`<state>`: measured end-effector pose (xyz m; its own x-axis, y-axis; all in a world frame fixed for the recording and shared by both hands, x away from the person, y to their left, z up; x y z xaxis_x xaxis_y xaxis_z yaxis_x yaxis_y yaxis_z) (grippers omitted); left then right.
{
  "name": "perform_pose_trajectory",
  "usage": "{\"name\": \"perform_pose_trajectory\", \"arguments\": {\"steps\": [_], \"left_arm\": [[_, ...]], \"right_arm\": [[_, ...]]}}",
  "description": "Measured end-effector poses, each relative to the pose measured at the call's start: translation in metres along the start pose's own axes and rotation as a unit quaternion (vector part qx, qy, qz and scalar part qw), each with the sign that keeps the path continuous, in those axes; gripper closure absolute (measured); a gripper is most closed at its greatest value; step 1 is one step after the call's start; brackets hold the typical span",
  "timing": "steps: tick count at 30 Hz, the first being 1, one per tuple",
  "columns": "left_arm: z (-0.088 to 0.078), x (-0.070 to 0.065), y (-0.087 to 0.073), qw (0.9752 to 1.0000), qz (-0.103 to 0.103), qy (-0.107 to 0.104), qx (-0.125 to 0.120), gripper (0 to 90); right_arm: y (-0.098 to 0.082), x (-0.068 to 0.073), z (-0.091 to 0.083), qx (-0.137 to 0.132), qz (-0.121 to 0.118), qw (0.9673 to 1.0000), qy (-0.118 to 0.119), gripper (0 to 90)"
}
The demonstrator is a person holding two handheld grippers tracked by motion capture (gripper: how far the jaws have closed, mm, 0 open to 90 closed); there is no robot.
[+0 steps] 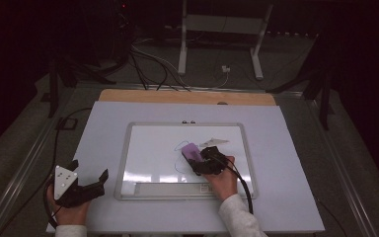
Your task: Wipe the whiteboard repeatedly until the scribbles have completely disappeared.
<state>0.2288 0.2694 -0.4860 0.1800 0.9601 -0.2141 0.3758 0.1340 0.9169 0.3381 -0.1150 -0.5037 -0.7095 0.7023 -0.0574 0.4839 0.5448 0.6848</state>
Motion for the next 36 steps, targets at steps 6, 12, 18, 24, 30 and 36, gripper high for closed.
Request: {"name": "perform_pose_trajectory", "arguments": {"steps": [6, 12, 18, 24, 30, 36], "left_arm": [[0.000, 0.001, 0.000, 1.0000, -0.003, 0.000, -0.002, 0.6], [-0.001, 0.001, 0.000, 1.0000, -0.003, 0.001, -0.003, 0.6], [-0.001, 0.002, 0.000, 1.0000, -0.004, 0.002, -0.003, 0.6], [0.000, 0.001, 0.000, 1.0000, -0.002, 0.001, -0.002, 0.6], [0.000, 0.001, 0.000, 1.0000, -0.002, 0.001, -0.002, 0.6], [-0.001, 0.001, 0.000, 1.0000, -0.003, 0.001, -0.003, 0.6]], "right_arm": [[0.007, 0.025, 0.004, -0.004, -0.051, 0.9974, 0.051, 41.0], [0.007, 0.021, 0.004, -0.002, -0.047, 0.9981, 0.041, 41.1], [0.004, -0.001, 0.003, 0.005, -0.004, 1.0000, -0.008, 41.0], [0.004, 0.000, 0.004, 0.000, 0.004, 1.0000, -0.005, 41.0], [0.010, 0.032, 0.009, -0.013, -0.057, 0.9970, 0.050, 41.0], [0.012, 0.025, 0.009, -0.006, -0.057, 0.9975, 0.041, 41.1]]}}
Point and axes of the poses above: each handheld gripper's, and its own axes: z roughly forward along the jaws, y roughly out of its top, x roughly to its left, the point moved 1 cm from there along z, roughly forward along the jaws, and after that the axes turned 15 degrees about -z, right-handed, at the moved point
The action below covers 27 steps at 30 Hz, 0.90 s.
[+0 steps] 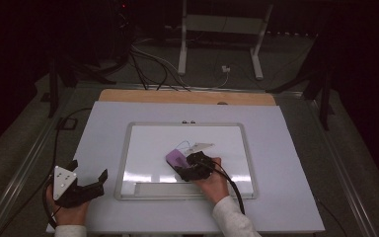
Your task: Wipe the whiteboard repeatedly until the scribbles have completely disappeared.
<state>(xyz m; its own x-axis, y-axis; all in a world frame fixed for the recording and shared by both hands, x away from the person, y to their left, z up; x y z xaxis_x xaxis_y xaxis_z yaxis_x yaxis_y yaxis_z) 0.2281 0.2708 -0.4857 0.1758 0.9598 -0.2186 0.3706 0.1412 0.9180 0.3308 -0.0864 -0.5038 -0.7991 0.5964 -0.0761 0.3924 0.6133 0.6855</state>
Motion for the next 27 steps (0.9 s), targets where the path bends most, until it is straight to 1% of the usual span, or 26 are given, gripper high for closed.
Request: {"name": "perform_pose_trajectory", "arguments": {"steps": [2, 4, 7, 9, 10, 11, 12, 13, 14, 16, 17, 19, 21, 22, 23, 24, 25, 27], "left_arm": [[0.000, 0.000, 0.000, 1.0000, -0.001, 0.000, -0.001, 0.6], [0.000, 0.001, 0.000, 1.0000, -0.002, 0.000, -0.002, 0.6], [0.000, 0.001, 0.000, 1.0000, -0.001, 0.000, 0.000, 0.6], [0.000, 0.000, 0.000, 1.0000, -0.001, 0.000, -0.001, 0.6], [0.000, 0.000, 0.000, 1.0000, -0.002, 0.000, -0.002, 0.6], [0.000, 0.000, 0.000, 1.0000, -0.001, 0.000, -0.001, 0.6], [0.000, 0.000, 0.000, 1.0000, -0.001, 0.000, 0.001, 0.6], [0.001, 0.000, 0.000, 1.0000, -0.001, 0.000, 0.001, 0.6], [0.001, 0.000, 0.000, 1.0000, 0.000, 0.000, 0.001, 0.6], [0.001, -0.001, 0.000, 1.0000, 0.001, 0.000, 0.001, 0.6], [0.001, -0.001, 0.000, 1.0000, 0.001, 0.000, 0.001, 0.6], [0.001, 0.000, 0.000, 1.0000, 0.000, 0.000, 0.001, 0.6], [0.000, 0.000, 0.000, 1.0000, -0.001, 0.000, 0.000, 0.6], [0.000, 0.000, 0.000, 1.0000, -0.001, 0.000, 0.000, 0.6], [0.000, 0.001, 0.000, 1.0000, -0.002, 0.000, -0.001, 0.6], [0.000, 0.001, 0.000, 1.0000, -0.003, -0.001, -0.002, 0.6], [0.000, 0.001, 0.000, 1.0000, -0.003, -0.001, -0.002, 0.6], [0.000, 0.001, 0.000, 1.0000, -0.003, -0.001, -0.001, 0.6]], "right_arm": [[-0.002, -0.010, -0.001, 0.004, 0.020, 0.9996, -0.021, 41.1], [-0.006, -0.023, -0.004, 0.009, 0.045, 0.9979, -0.047, 41.1], [-0.012, -0.042, -0.009, 0.019, 0.071, 0.9929, -0.093, 41.1], [-0.015, -0.052, -0.010, 0.021, 0.090, 0.9900, -0.107, 41.1], [-0.016, -0.054, -0.010, 0.021, 0.099, 0.9893, -0.105, 41.1], [-0.016, -0.055, -0.010, 0.019, 0.103, 0.9890, -0.104, 41.1], [-0.015, -0.053, -0.009, 0.018, 0.099, 0.9894, -0.105, 41.1], [-0.014, -0.050, -0.008, 0.014, 0.100, 0.9908, -0.091, 41.1], [-0.012, -0.046, -0.006, 0.012, 0.092, 0.9924, -0.080, 41.0], [-0.006, -0.034, -0.001, 0.009, 0.073, 0.9956, -0.058, 41.0], [-0.002, -0.027, 0.001, 0.008, 0.058, 0.9972, -0.047, 41.0], [0.004, -0.013, 0.005, 0.003, 0.030, 0.9994, -0.017, 41.0], [0.009, -0.001, 0.008, 0.003, 0.002, 0.9999, 0.011, 41.0], [0.011, 0.002, 0.009, 0.003, -0.010, 0.9998, 0.019, 41.0], [0.012, 0.002, 0.009, 0.006, -0.014, 0.9997, 0.018, 41.0], [0.012, 0.000, 0.010, 0.006, -0.010, 0.9997, 0.019, 41.0], [0.011, -0.004, 0.010, 0.007, -0.006, 0.9999, 0.011, 41.0], [0.009, -0.016, 0.008, 0.015, 0.015, 0.9997, -0.016, 41.1]]}}
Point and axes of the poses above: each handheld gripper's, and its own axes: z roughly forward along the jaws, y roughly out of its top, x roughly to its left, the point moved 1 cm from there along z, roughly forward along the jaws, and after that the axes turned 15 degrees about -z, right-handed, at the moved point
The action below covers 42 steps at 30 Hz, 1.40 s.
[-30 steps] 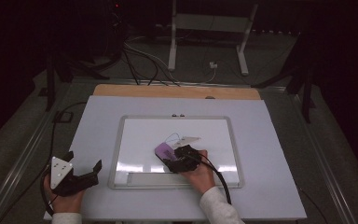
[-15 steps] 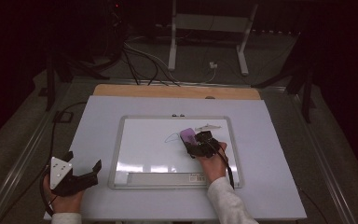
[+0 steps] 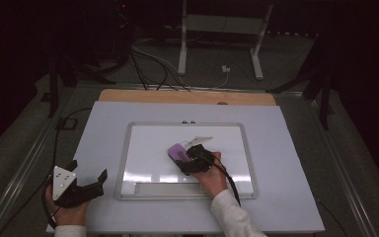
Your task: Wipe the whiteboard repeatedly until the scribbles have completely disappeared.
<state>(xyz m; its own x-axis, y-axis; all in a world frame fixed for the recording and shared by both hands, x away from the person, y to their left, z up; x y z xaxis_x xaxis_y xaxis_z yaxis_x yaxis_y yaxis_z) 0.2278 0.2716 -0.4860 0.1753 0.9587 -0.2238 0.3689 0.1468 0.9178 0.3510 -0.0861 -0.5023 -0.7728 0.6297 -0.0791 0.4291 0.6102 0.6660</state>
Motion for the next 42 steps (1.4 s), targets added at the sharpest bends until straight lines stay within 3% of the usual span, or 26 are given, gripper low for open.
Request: {"name": "perform_pose_trajectory", "arguments": {"steps": [3, 7, 10, 12, 16, 20, 22, 24, 27, 32, 34, 35, 38, 42], "left_arm": [[0.000, 0.000, 0.000, 1.0000, -0.001, 0.000, -0.001, 0.6], [0.000, 0.000, 0.000, 1.0000, -0.001, 0.000, 0.000, 0.6], [0.000, 0.000, 0.000, 1.0000, 0.001, 0.001, 0.002, 0.6], [0.001, -0.001, 0.000, 1.0000, 0.001, 0.000, 0.003, 0.6], [0.002, -0.002, 0.000, 1.0000, 0.003, -0.001, 0.003, 0.6], [0.001, -0.001, 0.000, 1.0000, 0.000, 0.000, 0.003, 0.6], [0.001, 0.000, 0.000, 1.0000, 0.000, 0.000, 0.002, 0.6], [0.000, 0.001, 0.000, 1.0000, -0.001, 0.000, -0.001, 0.6], [-0.001, 0.001, 0.000, 1.0000, -0.002, -0.001, -0.001, 0.6], [0.000, 0.001, 0.000, 1.0000, -0.002, -0.001, -0.001, 0.6], [0.000, 0.000, 0.000, 1.0000, -0.002, -0.001, -0.001, 0.6], [0.000, 0.000, 0.000, 1.0000, -0.001, -0.001, 0.001, 0.6], [0.001, -0.001, 0.000, 1.0000, 0.001, -0.001, 0.002, 0.6], [0.001, -0.001, 0.000, 1.0000, 0.001, -0.001, 0.001, 0.6]], "right_arm": [[-0.006, -0.026, -0.003, 0.008, 0.041, 0.9983, -0.039, 41.1], [-0.016, -0.059, -0.010, 0.021, 0.090, 0.9912, -0.095, 41.1], [-0.019, -0.071, -0.011, 0.022, 0.114, 0.9885, -0.098, 41.1], [-0.016, -0.067, -0.008, 0.023, 0.105, 0.9892, -0.101, 41.1], [-0.002, -0.047, 0.003, 0.015, 0.082, 0.9941, -0.069, 41.1], [0.014, -0.017, 0.014, 0.011, 0.025, 0.9994, -0.020, 41.1], [0.019, -0.008, 0.017, 0.012, 0.006, 0.9998, -0.014, 41.1], [0.020, -0.011, 0.018, 0.013, 0.012, 0.9998, -0.012, 41.1], [0.017, -0.026, 0.016, 0.021, 0.043, 0.9978, -0.045, 41.2], [0.008, -0.053, 0.009, 0.039, 0.089, 0.9892, -0.110, 41.2], [0.006, -0.057, 0.008, 0.040, 0.104, 0.9879, -0.107, 41.2], [0.007, -0.055, 0.008, 0.041, 0.100, 0.9877, -0.113, 41.2], [0.012, -0.043, 0.012, 0.033, 0.087, 0.9925, -0.079, 41.2], [0.022, -0.019, 0.019, 0.023, 0.035, 0.9987, -0.029, 41.2]]}}
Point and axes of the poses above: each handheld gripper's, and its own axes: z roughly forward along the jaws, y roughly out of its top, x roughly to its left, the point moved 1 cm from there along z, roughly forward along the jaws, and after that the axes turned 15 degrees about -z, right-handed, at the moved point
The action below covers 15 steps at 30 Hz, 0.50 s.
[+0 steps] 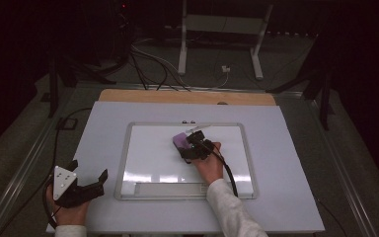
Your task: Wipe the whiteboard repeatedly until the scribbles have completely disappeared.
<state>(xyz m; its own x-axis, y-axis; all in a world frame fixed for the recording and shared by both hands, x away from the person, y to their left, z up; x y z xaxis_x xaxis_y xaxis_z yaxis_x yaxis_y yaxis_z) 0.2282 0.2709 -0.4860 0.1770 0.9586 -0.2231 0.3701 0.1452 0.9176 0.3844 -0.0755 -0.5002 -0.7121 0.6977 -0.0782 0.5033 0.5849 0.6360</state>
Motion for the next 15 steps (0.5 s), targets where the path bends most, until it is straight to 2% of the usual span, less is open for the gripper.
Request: {"name": "perform_pose_trajectory", "arguments": {"steps": [2, 3, 4, 6, 9, 10, 11, 12, 13, 15], "left_arm": [[0.000, 0.001, 0.000, 1.0000, -0.001, 0.000, 0.000, 0.6], [0.000, 0.001, 0.000, 1.0000, -0.003, 0.000, -0.001, 0.6], [-0.001, 0.001, 0.000, 1.0000, -0.001, 0.001, -0.001, 0.6], [-0.001, 0.001, 0.000, 1.0000, -0.003, 0.000, -0.002, 0.6], [-0.001, 0.002, 0.000, 1.0000, -0.003, 0.000, -0.001, 0.6], [-0.001, 0.002, 0.000, 1.0000, -0.002, 0.001, -0.001, 0.6], [0.000, 0.002, 0.000, 1.0000, -0.003, 0.001, -0.001, 0.6], [0.000, 0.001, 0.000, 1.0000, -0.003, 0.001, 0.000, 0.6], [0.000, 0.001, 0.000, 1.0000, 0.000, 0.000, 0.000, 0.6], [0.000, 0.000, 0.000, 1.0000, 0.000, 0.001, 0.001, 0.6]], "right_arm": [[0.002, 0.004, 0.000, 0.002, -0.013, 0.9999, 0.006, 41.2], [0.002, 0.003, 0.001, 0.001, -0.007, 0.9999, 0.010, 41.2], [0.002, 0.000, 0.000, 0.003, -0.005, 1.0000, -0.002, 41.2], [0.000, -0.010, -0.001, 0.011, 0.014, 0.9992, -0.035, 41.2], [-0.005, -0.027, -0.004, 0.019, 0.049, 0.9958, -0.074, 41.2], [-0.007, -0.031, -0.005, 0.020, 0.065, 0.9950, -0.074, 41.2], [-0.007, -0.032, -0.005, 0.019, 0.067, 0.9950, -0.072, 41.2], [-0.007, -0.030, -0.005, 0.019, 0.062, 0.9951, -0.075, 41.2], [-0.006, -0.027, -0.005, 0.017, 0.054, 0.9961, -0.067, 41.2], [-0.004, -0.018, -0.003, 0.010, 0.038, 0.9987, -0.034, 41.1]]}}
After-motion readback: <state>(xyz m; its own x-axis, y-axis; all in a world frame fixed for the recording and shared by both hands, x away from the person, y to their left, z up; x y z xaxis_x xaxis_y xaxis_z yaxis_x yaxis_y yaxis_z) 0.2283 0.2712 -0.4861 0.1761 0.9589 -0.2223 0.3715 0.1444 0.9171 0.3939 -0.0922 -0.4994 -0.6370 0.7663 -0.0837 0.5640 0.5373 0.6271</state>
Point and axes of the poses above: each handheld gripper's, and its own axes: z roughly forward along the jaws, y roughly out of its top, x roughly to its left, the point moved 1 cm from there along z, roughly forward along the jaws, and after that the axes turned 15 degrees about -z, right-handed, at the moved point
